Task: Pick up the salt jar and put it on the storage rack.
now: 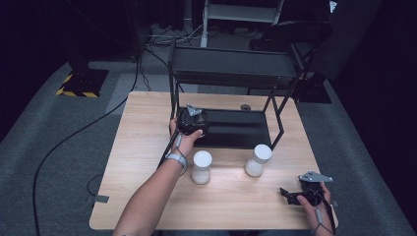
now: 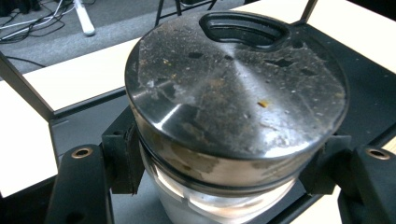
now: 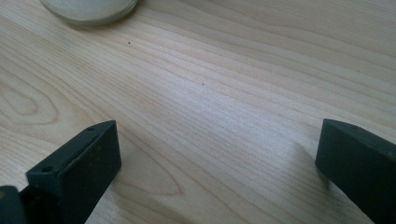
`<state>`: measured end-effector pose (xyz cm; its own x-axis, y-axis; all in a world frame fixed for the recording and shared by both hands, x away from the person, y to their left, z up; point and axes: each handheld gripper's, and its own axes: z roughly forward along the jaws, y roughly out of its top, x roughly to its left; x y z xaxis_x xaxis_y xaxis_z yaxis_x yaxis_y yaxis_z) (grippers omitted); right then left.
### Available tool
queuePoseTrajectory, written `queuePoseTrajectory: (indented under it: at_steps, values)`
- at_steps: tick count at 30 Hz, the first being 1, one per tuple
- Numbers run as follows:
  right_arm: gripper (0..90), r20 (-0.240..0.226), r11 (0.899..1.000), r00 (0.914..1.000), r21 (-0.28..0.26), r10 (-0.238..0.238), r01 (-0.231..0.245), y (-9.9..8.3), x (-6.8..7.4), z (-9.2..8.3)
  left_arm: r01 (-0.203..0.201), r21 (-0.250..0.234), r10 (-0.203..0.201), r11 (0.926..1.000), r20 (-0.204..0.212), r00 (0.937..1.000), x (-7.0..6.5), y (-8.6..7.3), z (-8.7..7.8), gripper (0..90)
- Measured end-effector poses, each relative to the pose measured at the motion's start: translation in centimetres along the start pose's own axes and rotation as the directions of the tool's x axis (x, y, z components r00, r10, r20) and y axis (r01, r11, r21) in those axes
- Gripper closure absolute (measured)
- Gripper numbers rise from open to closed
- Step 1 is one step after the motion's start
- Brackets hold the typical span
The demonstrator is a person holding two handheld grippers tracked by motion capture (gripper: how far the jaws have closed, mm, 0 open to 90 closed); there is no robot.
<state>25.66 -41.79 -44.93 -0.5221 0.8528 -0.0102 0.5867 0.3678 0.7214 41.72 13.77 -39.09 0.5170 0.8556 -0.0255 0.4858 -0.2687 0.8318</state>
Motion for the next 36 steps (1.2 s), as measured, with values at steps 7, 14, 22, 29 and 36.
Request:
queuePoseTrajectory:
  at_steps: [7, 14, 22, 29, 36]
  values:
    - [0.0, 0.000, 1.000, 1.0000, 0.000, 0.000, 0.000, 0.0, 0.0, 0.0, 0.007, 0.004, -0.007, 1.0000, 0.001, 1.0000, 0.3, -0.2, 0.5, 30.6]
    - [0.0, -0.001, 1.000, 1.0000, -0.001, 0.000, 0.000, 0.0, 0.1, 0.0, 0.008, 0.014, -0.008, 0.9999, -0.001, 1.0000, 0.5, -0.3, 1.1, 30.6]
    - [0.0, -0.001, 1.000, 1.0000, -0.001, 0.000, 0.000, 0.0, 0.1, 0.0, 0.016, 0.028, -0.016, 0.9995, -0.011, 0.9998, 0.6, -0.4, 1.6, 30.6]
    - [0.0, 0.000, 1.000, 1.0000, -0.001, -0.001, 0.001, 0.0, 0.1, 0.0, 0.014, 0.044, -0.014, 0.9989, -0.015, 0.9998, 0.6, -0.5, 2.0, 30.6]
    - [0.0, 0.000, 1.000, 1.0000, -0.001, -0.001, 0.001, 0.0, 0.1, 0.0, 0.001, 0.055, 0.000, 0.9985, -0.020, 0.9998, 0.5, -0.4, 2.2, 30.6]
